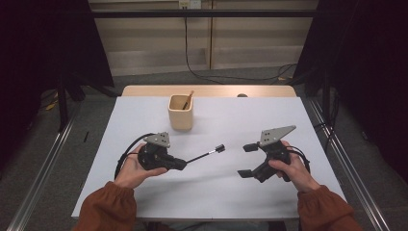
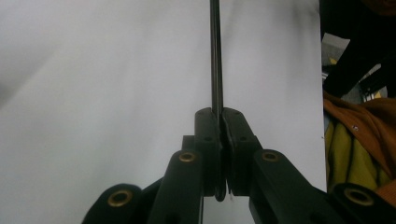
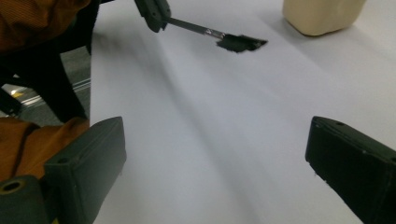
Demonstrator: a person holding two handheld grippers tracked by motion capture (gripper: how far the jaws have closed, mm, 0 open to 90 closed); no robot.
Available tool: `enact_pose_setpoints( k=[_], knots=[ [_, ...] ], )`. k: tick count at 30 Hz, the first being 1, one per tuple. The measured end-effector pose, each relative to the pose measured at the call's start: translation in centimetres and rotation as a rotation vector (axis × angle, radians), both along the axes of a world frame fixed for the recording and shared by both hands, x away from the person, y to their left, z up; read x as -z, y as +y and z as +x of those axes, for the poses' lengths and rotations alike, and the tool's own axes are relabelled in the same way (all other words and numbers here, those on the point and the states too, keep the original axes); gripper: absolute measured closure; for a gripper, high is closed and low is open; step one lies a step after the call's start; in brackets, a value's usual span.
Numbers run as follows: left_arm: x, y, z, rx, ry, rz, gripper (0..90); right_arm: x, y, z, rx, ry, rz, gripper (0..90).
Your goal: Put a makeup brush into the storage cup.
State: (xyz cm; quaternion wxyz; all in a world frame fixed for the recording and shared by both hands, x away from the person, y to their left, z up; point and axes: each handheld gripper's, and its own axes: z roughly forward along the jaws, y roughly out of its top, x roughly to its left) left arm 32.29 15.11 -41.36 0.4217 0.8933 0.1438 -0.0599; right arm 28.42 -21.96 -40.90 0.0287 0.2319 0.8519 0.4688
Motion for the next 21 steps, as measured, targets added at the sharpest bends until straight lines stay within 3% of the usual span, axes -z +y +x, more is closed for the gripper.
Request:
enact_pose_setpoints(
  k=[10, 21],
  knots=[
    [0.1, 0.5, -0.5, -0.026, -0.022, -0.056, 85.6, 0.4, -1.2, -0.4, 0.072, -0.016, 0.158, 2.9],
    [0.2, 1.1, -0.8, -0.055, -0.038, -0.110, 85.6, 1.2, -1.1, -0.9, 0.124, -0.061, 0.218, 2.1]
  ],
)
